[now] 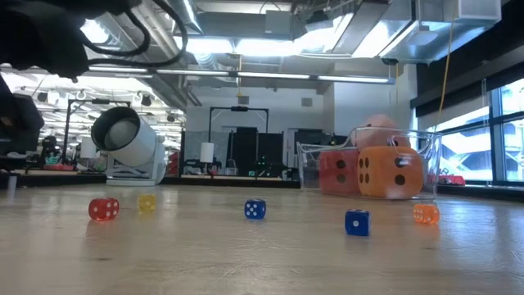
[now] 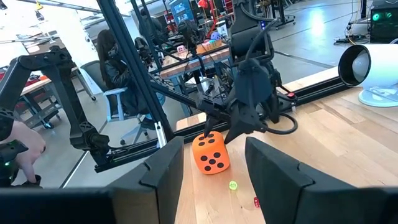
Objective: Pick & Place Dice
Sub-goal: Put the large orange die in the bin
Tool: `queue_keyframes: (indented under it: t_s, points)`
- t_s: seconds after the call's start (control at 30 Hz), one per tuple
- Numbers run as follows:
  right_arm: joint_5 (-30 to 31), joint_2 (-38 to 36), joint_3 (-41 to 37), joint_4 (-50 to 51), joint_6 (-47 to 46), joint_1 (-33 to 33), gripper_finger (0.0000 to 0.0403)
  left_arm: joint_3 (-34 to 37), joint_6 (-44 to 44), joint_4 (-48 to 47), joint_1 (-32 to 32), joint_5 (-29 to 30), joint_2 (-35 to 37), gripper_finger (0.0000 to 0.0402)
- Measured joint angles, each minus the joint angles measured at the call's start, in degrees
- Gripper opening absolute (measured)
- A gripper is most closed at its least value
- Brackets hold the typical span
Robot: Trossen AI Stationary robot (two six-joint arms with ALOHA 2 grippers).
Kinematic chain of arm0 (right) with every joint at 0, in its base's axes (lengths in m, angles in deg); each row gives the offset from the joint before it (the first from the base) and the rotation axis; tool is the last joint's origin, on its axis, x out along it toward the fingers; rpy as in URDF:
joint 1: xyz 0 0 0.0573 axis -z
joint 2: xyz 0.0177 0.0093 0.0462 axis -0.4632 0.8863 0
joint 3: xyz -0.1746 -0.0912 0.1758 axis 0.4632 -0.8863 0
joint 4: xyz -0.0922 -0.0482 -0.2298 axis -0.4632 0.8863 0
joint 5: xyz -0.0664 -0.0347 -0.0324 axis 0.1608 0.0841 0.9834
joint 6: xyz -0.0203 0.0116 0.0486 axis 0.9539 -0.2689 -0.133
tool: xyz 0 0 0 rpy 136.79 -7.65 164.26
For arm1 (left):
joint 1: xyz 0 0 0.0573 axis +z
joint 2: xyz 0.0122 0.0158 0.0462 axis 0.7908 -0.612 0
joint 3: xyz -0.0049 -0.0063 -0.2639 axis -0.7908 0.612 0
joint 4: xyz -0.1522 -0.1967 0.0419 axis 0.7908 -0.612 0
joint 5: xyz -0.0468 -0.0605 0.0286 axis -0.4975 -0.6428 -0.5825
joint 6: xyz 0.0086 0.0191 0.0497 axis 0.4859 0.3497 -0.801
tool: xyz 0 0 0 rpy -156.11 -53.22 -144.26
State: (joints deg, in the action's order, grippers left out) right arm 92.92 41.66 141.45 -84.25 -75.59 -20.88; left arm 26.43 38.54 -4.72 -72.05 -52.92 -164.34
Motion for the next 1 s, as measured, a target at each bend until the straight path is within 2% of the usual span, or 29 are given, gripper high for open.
queue_keyframes:
  t_s: [0.17, 0.43, 0.7, 0.83, 1.0]
  points:
    - [0.0, 0.0, 0.0, 0.0, 0.1, 0.0, 0.0173, 0.0, 0.4, -0.1, -2.4, 5.9, 0.0, 0.0267]
    - [0.0, 0.0, 0.0, -0.9, 0.3, 0.0, 0.0173, 1.5, 4.1, 1.9, -4.3, 7.1, -0.1, 0.0267]
    - [-0.2, 0.0, 0.0, -1.3, 0.4, 0.0, 0.0173, 9.2, 8.5, 18.8, -4.5, 3.5, -0.2, 0.0261]
    - [-0.2, 0.0, 0.0, -1.3, 0.6, 0.0, 0.0173, 10.7, 8.4, 21.6, -4.5, 3.9, -0.2, 0.0225]
    - [-0.1, 0.0, 0.0, -1.3, 0.8, 0.0, 0.0173, 10.8, 6.7, 22.1, -4.5, 4.3, -0.3, 0.0143]
